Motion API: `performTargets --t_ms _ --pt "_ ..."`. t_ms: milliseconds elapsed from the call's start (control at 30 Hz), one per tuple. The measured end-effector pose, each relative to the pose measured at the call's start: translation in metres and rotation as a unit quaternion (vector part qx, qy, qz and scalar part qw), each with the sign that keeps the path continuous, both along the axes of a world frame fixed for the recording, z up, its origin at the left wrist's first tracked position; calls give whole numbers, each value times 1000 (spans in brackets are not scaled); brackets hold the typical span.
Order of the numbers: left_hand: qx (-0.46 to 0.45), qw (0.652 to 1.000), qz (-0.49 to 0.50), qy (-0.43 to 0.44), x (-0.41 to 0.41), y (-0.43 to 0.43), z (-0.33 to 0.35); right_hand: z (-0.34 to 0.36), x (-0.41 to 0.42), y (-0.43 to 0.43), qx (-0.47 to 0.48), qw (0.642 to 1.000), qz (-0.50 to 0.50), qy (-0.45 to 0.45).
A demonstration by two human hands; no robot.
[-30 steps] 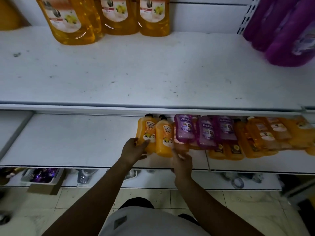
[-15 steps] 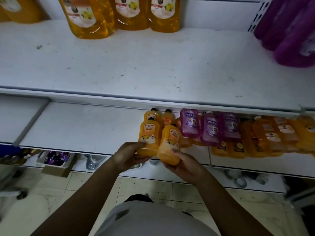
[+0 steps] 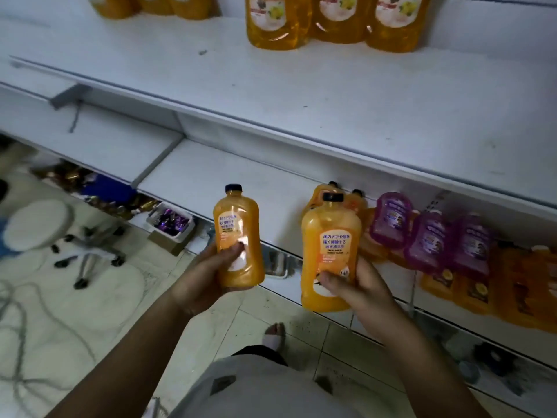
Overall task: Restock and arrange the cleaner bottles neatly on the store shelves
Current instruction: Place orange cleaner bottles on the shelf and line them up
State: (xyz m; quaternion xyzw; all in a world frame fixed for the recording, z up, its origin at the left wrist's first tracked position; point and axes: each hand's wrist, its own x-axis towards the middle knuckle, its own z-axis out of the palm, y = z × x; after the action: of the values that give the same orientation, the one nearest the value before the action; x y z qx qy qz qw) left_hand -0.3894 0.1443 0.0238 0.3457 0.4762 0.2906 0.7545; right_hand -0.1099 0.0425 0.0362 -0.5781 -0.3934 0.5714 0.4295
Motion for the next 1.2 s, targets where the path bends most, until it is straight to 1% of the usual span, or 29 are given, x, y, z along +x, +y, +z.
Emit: performTargets --t_ms 133,267,433,567,700,933,1033,1200 --pt "110 987 111 46 -37 -18 45 20 -26 11 76 997 16 -25" --pt "225 955 168 94 -71 -28 88 49 -49 22 129 990 41 -35" --pt "298 923 208 129 -110 -18 127 94 -85 50 197 978 45 -47" --pt "343 903 229 119 -140 14 151 129 -125 85 244 968 26 -58" --pt "379 890 227 111 -180 59 171 158 -170 127 288 954 -9 -78" --pt "462 862 170 120 -237 149 215 196 -232 194 318 940 -78 -100" --pt "484 853 148 125 -248 189 229 209 -242 221 326 930 -105 -132" --pt "523 831 124 142 -248 254 246 231 -239 265 347 913 -146 -158"
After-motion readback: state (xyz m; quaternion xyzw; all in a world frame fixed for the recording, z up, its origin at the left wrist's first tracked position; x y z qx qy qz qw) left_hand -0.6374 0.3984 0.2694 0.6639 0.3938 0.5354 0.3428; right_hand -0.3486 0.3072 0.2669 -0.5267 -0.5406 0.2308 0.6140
